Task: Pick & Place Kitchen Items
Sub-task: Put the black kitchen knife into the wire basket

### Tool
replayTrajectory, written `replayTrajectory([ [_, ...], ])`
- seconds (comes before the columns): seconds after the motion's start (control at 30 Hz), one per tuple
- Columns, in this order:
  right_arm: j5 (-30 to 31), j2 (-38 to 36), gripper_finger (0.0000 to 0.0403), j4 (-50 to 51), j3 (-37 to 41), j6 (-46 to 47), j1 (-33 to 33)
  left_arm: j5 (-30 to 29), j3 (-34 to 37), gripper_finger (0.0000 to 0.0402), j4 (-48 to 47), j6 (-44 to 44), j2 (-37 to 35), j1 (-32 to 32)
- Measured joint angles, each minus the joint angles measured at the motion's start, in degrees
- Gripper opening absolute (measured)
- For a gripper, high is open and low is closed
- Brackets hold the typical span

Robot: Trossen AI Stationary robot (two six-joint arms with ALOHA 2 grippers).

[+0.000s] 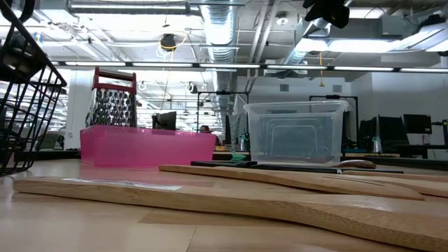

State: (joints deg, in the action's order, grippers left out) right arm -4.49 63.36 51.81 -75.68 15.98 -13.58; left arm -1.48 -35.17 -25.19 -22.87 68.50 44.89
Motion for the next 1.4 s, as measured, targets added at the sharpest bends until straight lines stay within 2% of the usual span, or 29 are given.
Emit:
replayTrajectory([
  [0.1, -0.01, 0.01, 0.0172, 0.01, 0.00, -0.02, 0.00, 1.46, 0.04, 0.0049, 1.43, -0.08, 2.50, 0.44],
  [0.6, -0.02, 0.01, 0.0172, -0.01, 0.00, 0.01, 0.00, 0.94, 0.04, 0.0049, 6.99, 2.06, 8.37, 0.59],
  [0.9, -0.02, 0.01, 0.0172, -0.02, 0.00, -0.89, 0.00, 0.97, 0.27, 0.0062, 7.37, 3.61, 9.34, 0.89],
  [1.4, -0.02, 0.02, 0.0173, -0.04, 0.00, -1.55, 0.00, 1.03, 0.32, 0.0061, 7.65, 3.61, 9.32, 1.00],
])
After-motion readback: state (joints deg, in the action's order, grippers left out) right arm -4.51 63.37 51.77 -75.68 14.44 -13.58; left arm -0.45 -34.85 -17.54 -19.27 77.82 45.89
